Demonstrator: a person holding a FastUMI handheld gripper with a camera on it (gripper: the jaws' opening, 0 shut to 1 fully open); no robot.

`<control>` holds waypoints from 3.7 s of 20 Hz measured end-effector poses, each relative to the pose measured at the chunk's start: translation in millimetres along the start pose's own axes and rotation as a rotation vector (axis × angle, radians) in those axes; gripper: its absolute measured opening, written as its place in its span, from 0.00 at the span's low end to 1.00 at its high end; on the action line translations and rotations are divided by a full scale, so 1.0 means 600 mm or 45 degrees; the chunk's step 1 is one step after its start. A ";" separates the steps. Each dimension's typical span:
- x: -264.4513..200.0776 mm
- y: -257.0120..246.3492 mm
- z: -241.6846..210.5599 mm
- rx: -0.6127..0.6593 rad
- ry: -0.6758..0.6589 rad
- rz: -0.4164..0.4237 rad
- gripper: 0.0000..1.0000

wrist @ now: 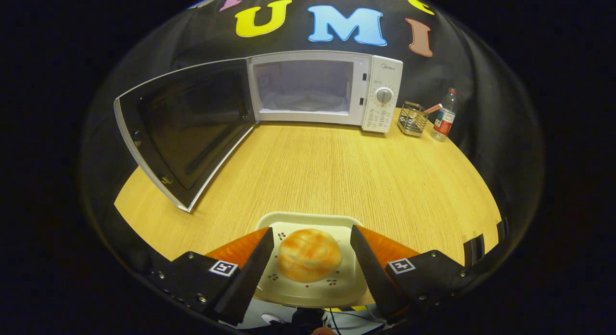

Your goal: Open the microwave, put the food inside, and close the microwave door.

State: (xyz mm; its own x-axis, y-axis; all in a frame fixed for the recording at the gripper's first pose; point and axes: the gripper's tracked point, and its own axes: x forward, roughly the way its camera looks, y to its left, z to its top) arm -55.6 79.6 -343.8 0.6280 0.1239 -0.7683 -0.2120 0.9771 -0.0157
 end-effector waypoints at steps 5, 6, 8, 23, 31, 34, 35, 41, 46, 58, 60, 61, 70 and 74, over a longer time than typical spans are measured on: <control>0.023 0.001 -0.033 0.018 0.092 0.011 0.98; 0.026 0.001 -0.038 0.029 0.103 0.012 0.98; 0.032 0.004 -0.048 0.046 0.126 0.020 0.98; 0.005 0.034 0.061 0.127 -0.118 0.180 0.74; 0.003 0.039 0.210 0.171 -0.310 0.294 0.74; 0.015 0.039 0.260 0.183 -0.360 0.313 0.74; 0.020 0.037 0.278 0.194 -0.378 0.318 0.74; 0.058 0.029 0.363 0.282 -0.459 0.360 0.74; 0.096 0.028 0.414 0.390 -0.521 0.405 0.74; 0.190 0.034 0.486 0.624 -0.625 0.485 0.74; 0.215 0.031 0.489 0.674 -0.608 0.494 0.74; 0.226 0.030 0.493 0.707 -0.604 0.503 0.74; 0.317 0.038 0.511 0.825 -0.578 0.474 0.74; 0.354 0.038 0.526 0.837 -0.585 0.422 0.74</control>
State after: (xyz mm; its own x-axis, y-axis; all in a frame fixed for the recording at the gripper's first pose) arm 309.2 182.6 -305.6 0.8807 0.3391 -0.3308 -0.0510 0.7621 0.6455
